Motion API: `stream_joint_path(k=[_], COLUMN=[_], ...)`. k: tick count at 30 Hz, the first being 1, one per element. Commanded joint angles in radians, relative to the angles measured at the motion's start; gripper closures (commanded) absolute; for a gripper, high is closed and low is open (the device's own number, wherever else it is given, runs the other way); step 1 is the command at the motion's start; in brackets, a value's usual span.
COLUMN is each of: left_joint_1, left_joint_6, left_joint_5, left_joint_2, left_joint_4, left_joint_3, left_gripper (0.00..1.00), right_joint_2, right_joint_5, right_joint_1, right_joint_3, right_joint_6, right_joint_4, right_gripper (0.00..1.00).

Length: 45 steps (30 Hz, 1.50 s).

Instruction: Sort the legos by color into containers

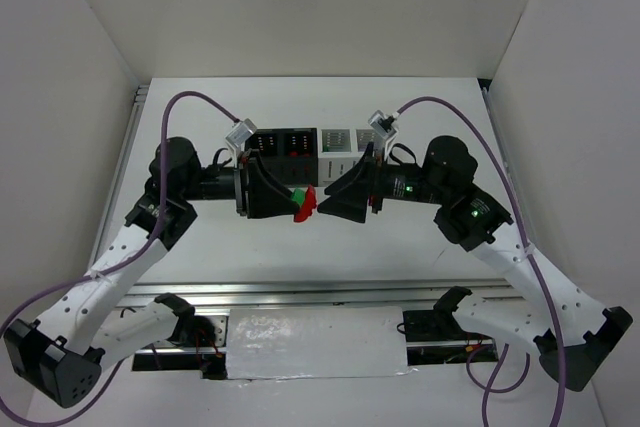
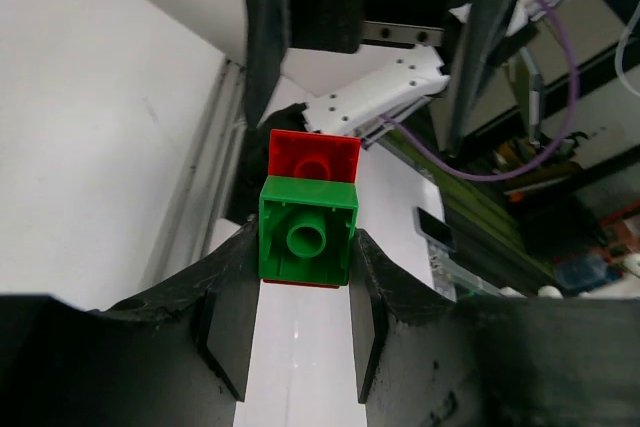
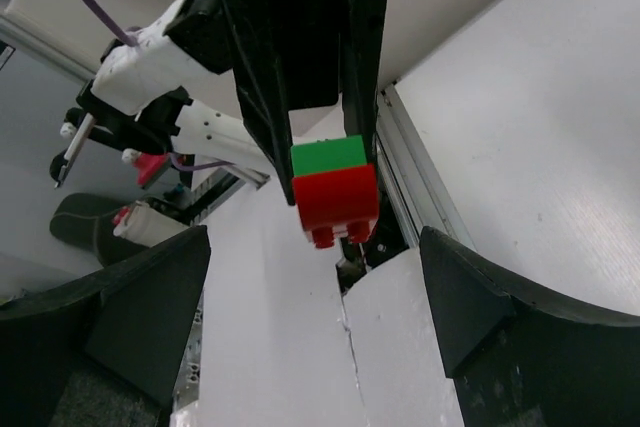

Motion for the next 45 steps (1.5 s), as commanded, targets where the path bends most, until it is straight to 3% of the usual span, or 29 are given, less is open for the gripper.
stream_joint_path(k=[1, 7, 11, 17, 21, 23, 24, 25, 26, 31, 36, 40, 45], left_joint_1=[-0.017, -0.04, -0.043, -0.043, -0.043, -0.043, -0.043, -0.043, -0.043, -0.032, 0.037, 0.075, 0.078], left_joint_6=[-0.083, -0.104, -0.097, -0.075, -0.081, -0.083, -0.083, -0.077, -0.071, 0.069, 0.106, 0.109, 0.138], left_joint_5=[0.078, 0.067, 0.056, 0.027, 0.006, -0.011, -0.019, -0.024, -0.039, -0.152, -0.31, -0.428, -0.639], left_joint_2=[-0.002, 0.008, 0.022, 0.048, 0.059, 0.061, 0.061, 0.061, 0.064, 0.071, 0.059, 0.033, -0.024], left_joint_4=[0.166, 0.191, 0.18, 0.142, 0.151, 0.152, 0.152, 0.149, 0.131, -0.084, -0.247, -0.306, -0.463], left_joint_3=[0.021, 0.032, 0.041, 0.067, 0.071, 0.076, 0.078, 0.079, 0.087, 0.159, 0.188, 0.185, 0.219], left_gripper=[1.0, 1.0, 1.0, 1.0, 1.0, 1.0, 1.0, 1.0, 1.0, 1.0, 1.0, 1.0, 1.0], right_joint_2=[0.002, 0.028, 0.042, 0.053, 0.053, 0.048, 0.045, 0.042, 0.036, -0.007, -0.009, 0.039, 0.177], right_joint_5=[-0.026, -0.014, -0.027, -0.047, -0.049, -0.046, -0.04, -0.038, -0.032, -0.024, -0.064, 0.028, 0.334], right_joint_1=[-0.005, 0.01, 0.027, 0.039, 0.042, 0.041, 0.044, 0.041, 0.041, -0.019, -0.112, -0.117, -0.103], right_joint_3=[-0.006, 0.002, 0.005, -0.015, -0.023, -0.032, -0.042, -0.05, -0.064, -0.107, -0.118, -0.086, 0.016], right_joint_6=[0.042, 0.053, 0.061, 0.062, 0.044, 0.025, 0.016, 0.015, 0.009, -0.065, -0.146, -0.197, -0.171], right_joint_4=[0.157, 0.192, 0.213, 0.245, 0.228, 0.21, 0.206, 0.206, 0.206, 0.191, 0.13, 0.036, -0.008], right_gripper=[0.08, 0.15, 0.33, 0.49, 0.51, 0.65, 0.76, 0.93, 1.0, 1.0, 1.0, 1.0, 1.0])
